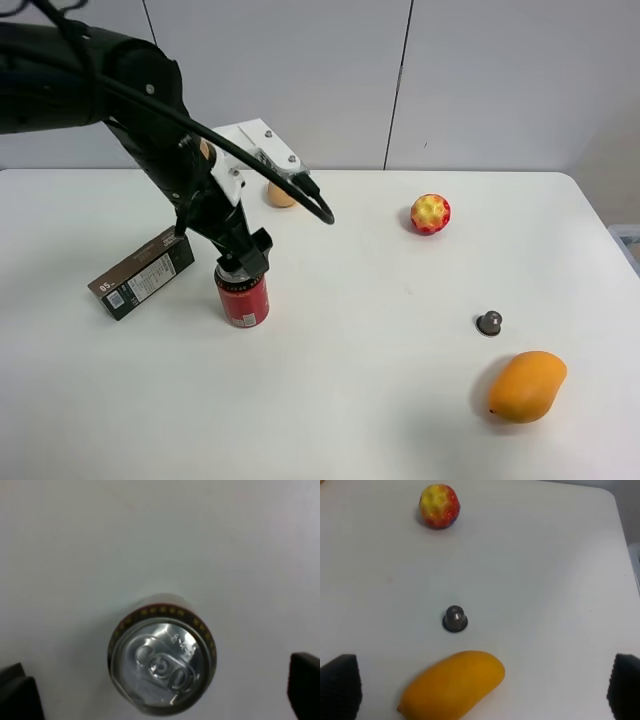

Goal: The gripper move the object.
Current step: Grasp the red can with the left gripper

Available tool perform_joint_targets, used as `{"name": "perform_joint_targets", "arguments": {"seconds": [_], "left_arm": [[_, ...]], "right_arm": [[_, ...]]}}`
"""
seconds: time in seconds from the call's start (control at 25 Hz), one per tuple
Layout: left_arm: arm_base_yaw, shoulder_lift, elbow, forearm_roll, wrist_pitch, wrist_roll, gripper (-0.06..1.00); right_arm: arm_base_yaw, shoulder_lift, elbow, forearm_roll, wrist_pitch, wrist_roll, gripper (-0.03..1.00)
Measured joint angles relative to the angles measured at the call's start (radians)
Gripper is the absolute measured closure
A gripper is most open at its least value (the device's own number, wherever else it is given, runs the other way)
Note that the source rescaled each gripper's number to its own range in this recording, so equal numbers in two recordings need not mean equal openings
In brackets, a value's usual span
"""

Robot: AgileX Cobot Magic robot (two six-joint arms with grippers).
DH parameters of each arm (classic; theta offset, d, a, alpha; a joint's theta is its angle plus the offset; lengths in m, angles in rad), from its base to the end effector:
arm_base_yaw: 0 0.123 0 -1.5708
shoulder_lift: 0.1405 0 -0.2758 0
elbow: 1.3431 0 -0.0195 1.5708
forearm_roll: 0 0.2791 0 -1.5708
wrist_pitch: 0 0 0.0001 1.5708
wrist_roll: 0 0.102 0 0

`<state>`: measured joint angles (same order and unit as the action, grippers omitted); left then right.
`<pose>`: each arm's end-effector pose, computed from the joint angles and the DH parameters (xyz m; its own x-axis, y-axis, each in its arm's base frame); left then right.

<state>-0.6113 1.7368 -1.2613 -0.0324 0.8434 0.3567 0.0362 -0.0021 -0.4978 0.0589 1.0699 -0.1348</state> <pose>0.3120 -0.2217 0.2021 -0.5383 0.7788 -0.3219 0.8021 0.5907 0.0879 0.0384 0.0067 0.2846 -0.4520 -0.1226 -0.8836 -0.1306 0.9889 -0.0704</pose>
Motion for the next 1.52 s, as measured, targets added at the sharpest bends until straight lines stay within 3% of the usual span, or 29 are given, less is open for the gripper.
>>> {"name": "perform_joint_targets", "arguments": {"seconds": [0.4,0.76,1.36,1.44,1.52], "left_arm": [[0.000,0.099,0.003,0.003,-0.037,0.001,-0.06],[0.002,0.113,0.140,0.010,-0.204,0.001,-0.06],[0.015,0.154,0.161,0.026,-0.299,0.003,-0.06],[0.015,0.163,0.162,0.026,-0.305,0.002,0.04],[0.015,0.165,0.162,0.027,-0.320,0.002,0.39]], "right_arm": [[0.000,0.000,0.000,0.000,0.000,0.000,-0.03],[0.000,0.000,0.000,0.000,0.000,0.000,-0.03],[0.000,0.000,0.000,0.000,0.000,0.000,-0.03],[0.000,0.000,0.000,0.000,0.000,0.000,-0.03],[0.000,0.000,0.000,0.000,0.000,0.000,-0.03]]}}
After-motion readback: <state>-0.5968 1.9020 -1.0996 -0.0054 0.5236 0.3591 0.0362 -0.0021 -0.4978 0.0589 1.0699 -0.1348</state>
